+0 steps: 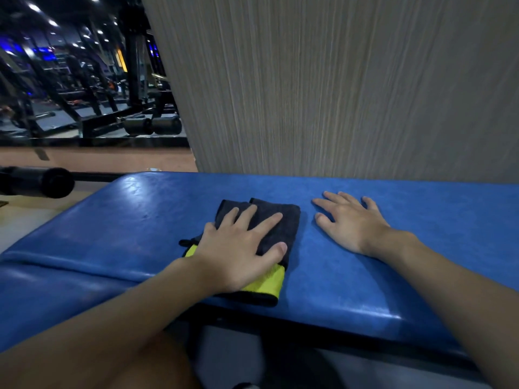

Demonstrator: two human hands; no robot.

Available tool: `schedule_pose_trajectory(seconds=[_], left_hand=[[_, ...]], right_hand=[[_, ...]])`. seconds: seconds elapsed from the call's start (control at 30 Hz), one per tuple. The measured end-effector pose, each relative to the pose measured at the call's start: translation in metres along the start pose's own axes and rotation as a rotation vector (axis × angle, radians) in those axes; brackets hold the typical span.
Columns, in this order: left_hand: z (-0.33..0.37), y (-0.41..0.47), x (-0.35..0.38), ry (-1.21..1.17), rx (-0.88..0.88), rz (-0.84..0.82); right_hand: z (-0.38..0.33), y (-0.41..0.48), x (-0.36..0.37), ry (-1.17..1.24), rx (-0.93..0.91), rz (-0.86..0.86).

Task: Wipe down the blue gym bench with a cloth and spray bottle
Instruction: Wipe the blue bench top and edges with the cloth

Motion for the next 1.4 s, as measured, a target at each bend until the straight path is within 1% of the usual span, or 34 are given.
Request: schedule_pose_trajectory(seconds=[0.1, 0.2, 0.27, 0.43, 0.63, 0.77, 0.97, 1.27, 1.4], left_hand=[[0.002, -0.006, -0.004, 0.004, 0.005, 0.029], [0.005, 0.004, 0.002, -0.011, 0.0, 0.022], [0.003, 0.018, 0.005, -0.024, -0.023, 0.024], [-0.008, 0.076, 0.011, -0.038, -0.047, 0.052], [-0.021, 0.157, 0.02, -0.055, -0.074, 0.054], [-0.022, 0.175, 0.021, -0.052, -0.096, 0.07], [-0.024, 0.14, 0.019, -0.046, -0.064, 0.051], [-0.025, 0.012, 0.003, 0.008, -0.012, 0.016], [-0.026, -0.016, -0.002, 0.022, -0.025, 0.0]], right_hand=[[-0.006, 0.0, -0.006, -0.054, -0.011, 0.05], [-0.014, 0.003, -0.012, 0.028, -0.007, 0.082], [-0.02, 0.006, -0.01, 0.057, -0.017, 0.061], [-0.023, 0.012, 0.008, -0.011, -0.031, -0.03], [-0.022, 0.015, 0.014, -0.044, -0.049, -0.032], [-0.021, 0.016, 0.015, -0.037, -0.052, -0.024], [-0.019, 0.015, 0.015, -0.016, -0.037, -0.025], [-0.022, 0.011, 0.008, -0.008, -0.02, -0.025], [-0.026, 0.009, 0.006, -0.036, -0.032, -0.014]])
Point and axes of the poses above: each hand's wrist, its own y-axis towards the middle knuckle, its own x-axis out of the palm, z = x × y, the point moved 4 cm from there along y, towards the middle knuckle, and after that the axes turned 9 degrees about z, right-handed, at the moved point
